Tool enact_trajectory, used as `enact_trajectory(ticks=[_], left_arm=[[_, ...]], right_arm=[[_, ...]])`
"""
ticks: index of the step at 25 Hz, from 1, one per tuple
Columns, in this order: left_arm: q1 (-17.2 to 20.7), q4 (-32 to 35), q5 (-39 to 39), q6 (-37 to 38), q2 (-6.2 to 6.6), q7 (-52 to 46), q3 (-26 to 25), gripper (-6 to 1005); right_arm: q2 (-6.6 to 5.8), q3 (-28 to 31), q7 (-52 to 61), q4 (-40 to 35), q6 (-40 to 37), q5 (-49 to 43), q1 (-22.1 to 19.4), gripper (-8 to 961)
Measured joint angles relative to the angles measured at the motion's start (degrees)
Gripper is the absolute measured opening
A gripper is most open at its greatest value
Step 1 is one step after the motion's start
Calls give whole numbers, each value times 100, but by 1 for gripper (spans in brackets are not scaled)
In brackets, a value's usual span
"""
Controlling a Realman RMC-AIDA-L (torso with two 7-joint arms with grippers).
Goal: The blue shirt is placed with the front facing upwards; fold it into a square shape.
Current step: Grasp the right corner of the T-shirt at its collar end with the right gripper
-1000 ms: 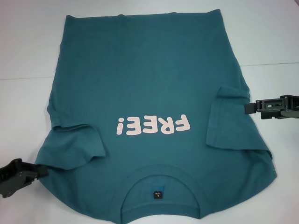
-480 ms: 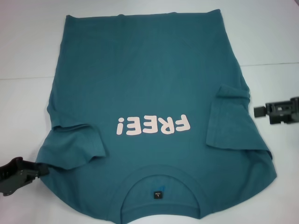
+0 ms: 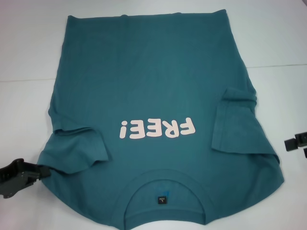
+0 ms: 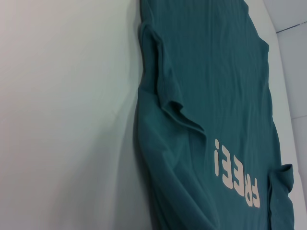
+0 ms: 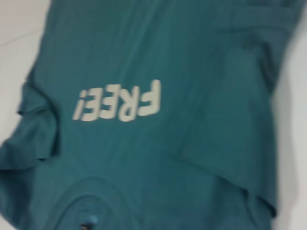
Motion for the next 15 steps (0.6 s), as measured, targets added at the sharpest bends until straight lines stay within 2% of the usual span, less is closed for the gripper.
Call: enact_trajectory(ticks=[4, 15], left_arm=[[-1, 0, 2, -2, -1, 0, 0, 22], [28, 1, -4, -20, -6, 0, 0, 25]], right_arm=[[45, -17, -4, 22, 178, -250, -38, 925], [330, -59, -123, 71, 495, -600, -34, 924]])
